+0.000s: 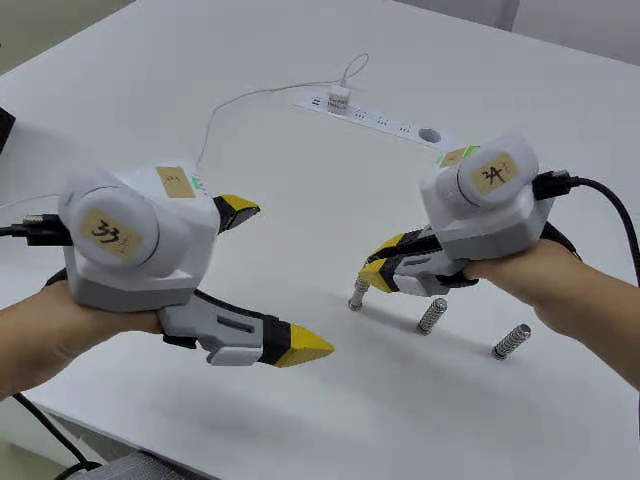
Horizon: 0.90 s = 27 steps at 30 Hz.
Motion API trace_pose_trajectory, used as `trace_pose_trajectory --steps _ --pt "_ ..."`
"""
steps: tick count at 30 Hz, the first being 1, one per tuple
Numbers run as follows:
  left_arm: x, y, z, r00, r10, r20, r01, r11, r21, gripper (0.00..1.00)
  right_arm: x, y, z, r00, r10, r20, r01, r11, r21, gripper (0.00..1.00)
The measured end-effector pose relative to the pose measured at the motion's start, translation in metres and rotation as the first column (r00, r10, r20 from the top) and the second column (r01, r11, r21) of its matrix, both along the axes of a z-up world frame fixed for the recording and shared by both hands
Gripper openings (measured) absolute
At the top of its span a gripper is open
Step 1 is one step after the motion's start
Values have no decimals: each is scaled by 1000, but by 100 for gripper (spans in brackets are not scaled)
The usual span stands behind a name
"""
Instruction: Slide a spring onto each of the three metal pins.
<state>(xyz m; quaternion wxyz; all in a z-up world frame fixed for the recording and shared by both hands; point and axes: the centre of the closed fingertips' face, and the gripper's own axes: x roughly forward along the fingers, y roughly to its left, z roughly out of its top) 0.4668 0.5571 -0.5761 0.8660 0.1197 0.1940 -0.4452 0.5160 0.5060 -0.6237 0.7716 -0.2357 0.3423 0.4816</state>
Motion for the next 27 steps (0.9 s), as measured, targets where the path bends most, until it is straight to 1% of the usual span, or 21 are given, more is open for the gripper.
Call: trace_pose_trajectory --steps 3,5,9,14,16,20,27 --pt "-2 0 -2 1000 -8 5 8 1000 12 99 0 1 -6 1000 2 -7 -2 1000 -12 11" --pt "-3 -1 -3 1000 -11 2 11 1000 15 99 0 1 -10 1000 6 -12 -6 1000 -22 11" --pt "-2 1 -2 1000 -4 -2 4 1000 4 99 0 1 -16 1000 5 -18 -5 999 -33 11" --pt "2 5 2 1000 20 -2 -20 1000 -18 98 -1 1 -22 1000 5 -25 -6 999 -46 11" --pt "2 6 3 1000 22 -1 -22 1000 -19 98 -1 1 -24 1000 8 -24 -10 998 -55 11" --pt "1 6 1 1000 18 -4 -18 1000 -8 98 -1 1 -26 1000 13 -20 -15 998 -63 12" --pt "-1 4 2 1000 6 -8 -6 1000 -8 98 -1 1 -25 1000 5 -16 -6 998 -56 12"
